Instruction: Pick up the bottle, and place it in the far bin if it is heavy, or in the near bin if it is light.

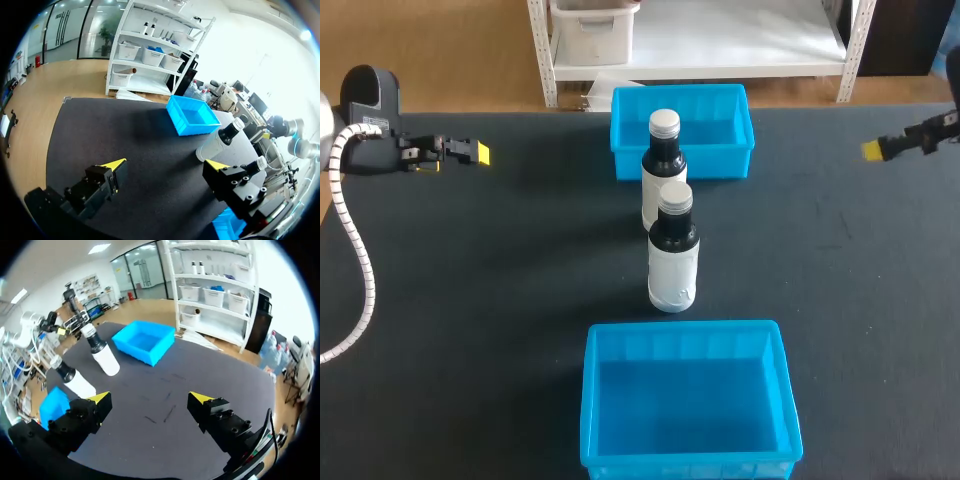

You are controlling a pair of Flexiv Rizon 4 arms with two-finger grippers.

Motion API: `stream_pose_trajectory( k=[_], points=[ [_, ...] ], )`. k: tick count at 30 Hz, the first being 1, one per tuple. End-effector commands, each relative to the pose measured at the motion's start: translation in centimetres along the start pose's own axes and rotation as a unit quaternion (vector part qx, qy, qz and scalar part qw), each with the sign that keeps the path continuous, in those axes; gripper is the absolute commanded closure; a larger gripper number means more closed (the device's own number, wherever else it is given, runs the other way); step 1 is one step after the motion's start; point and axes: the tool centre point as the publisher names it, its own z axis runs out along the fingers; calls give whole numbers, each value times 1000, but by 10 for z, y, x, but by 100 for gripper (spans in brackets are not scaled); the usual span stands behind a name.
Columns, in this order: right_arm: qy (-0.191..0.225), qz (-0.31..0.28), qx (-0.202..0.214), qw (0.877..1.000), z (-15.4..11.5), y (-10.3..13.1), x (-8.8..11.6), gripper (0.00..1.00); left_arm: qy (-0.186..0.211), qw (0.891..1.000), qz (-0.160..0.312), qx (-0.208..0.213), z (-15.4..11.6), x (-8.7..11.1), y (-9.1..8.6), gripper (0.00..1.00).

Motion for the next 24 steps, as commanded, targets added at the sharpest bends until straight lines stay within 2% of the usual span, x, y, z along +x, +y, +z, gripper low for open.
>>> stream_pose_trajectory(
  k=[1, 20, 24],
  points=[
    [38, -158, -213, 963, -3, -8, -2, 0, 0, 1000, 0, 0, 0, 0, 0, 0],
    [38, -158, -213, 963, -3, -8, -2, 0, 0, 1000, 0, 0, 0, 0, 0, 0],
    [18, -229, -222, 948, 5, 6, 2, 0, 0, 1000, 0, 0, 0, 0, 0, 0]
  ],
)
